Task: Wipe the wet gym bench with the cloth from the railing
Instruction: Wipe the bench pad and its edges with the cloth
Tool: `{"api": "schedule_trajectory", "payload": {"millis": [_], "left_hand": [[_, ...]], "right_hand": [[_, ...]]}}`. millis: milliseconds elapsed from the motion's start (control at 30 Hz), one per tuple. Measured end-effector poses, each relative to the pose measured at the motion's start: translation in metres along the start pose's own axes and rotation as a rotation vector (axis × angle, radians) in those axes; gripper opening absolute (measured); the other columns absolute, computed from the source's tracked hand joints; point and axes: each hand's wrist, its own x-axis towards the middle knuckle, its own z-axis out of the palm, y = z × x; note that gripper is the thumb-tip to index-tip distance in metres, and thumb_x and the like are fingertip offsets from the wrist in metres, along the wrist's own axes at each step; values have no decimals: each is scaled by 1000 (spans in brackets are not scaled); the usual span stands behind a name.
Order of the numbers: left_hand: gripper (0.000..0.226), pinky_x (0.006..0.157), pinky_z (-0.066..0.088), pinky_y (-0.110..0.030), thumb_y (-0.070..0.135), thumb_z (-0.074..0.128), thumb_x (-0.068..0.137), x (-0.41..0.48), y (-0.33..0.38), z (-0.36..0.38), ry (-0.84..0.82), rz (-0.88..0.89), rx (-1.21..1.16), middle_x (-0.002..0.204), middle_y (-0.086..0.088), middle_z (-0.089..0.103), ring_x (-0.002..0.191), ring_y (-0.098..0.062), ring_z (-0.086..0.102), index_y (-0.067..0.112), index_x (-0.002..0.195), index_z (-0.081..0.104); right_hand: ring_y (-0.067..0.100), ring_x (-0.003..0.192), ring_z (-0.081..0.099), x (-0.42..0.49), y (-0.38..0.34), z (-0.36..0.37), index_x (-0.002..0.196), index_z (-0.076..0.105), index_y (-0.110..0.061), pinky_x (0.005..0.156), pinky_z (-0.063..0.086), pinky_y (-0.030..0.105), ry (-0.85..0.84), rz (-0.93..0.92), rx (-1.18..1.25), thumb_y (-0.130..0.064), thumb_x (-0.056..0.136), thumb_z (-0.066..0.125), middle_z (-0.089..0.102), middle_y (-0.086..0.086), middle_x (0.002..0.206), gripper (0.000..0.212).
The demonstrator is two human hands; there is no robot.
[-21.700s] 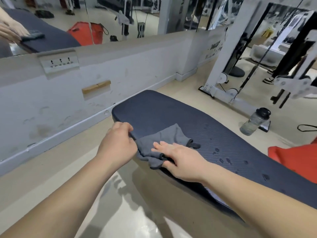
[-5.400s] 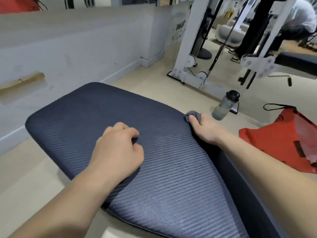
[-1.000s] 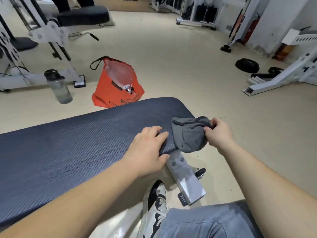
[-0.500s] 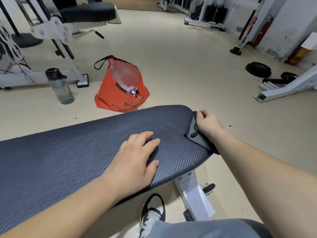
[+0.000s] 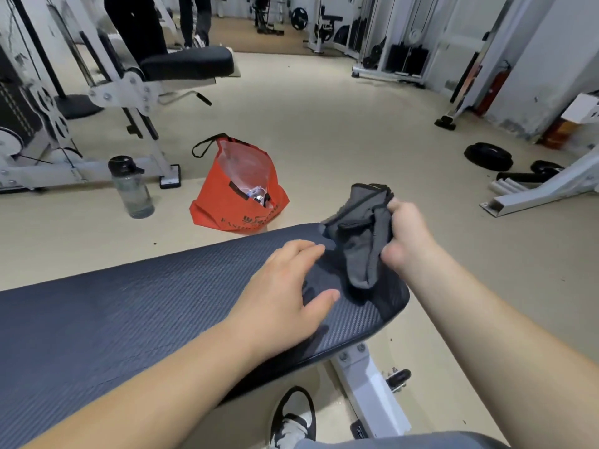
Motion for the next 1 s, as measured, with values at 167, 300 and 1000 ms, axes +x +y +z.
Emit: {"api": "schedule_trajectory", "payload": {"millis": [167, 300, 1000], "left_hand": [[97, 108, 42, -34, 53, 80, 71, 14, 43, -1, 253, -166, -178, 135, 8, 45, 131, -12, 45, 27, 151, 33], [74, 95, 51, -37, 15, 69, 81, 5, 29, 6, 146, -205, -194, 109, 11, 60, 96, -8, 58, 29, 148, 40], [92, 122, -9, -58, 80, 6, 87, 122, -9, 110, -469, -197, 678, 167, -20, -15, 152, -43, -17, 26, 161, -7]], "right_hand": [[44, 115, 69, -53, 16, 10, 126, 69, 6, 97, 54, 56, -257, 195, 192, -25, 105, 37, 71, 31, 125, 50], [18, 69, 63, -34, 45, -24, 125, 67, -5, 62, 54, 29, 104, -49, -290, -8, 97, 49, 69, 9, 94, 34], [21, 65, 39, 29, 44, -101, 80, 54, -14, 60, 32, 34, 306, -288, -727, -27, 100, 47, 45, 0, 71, 25]]}}
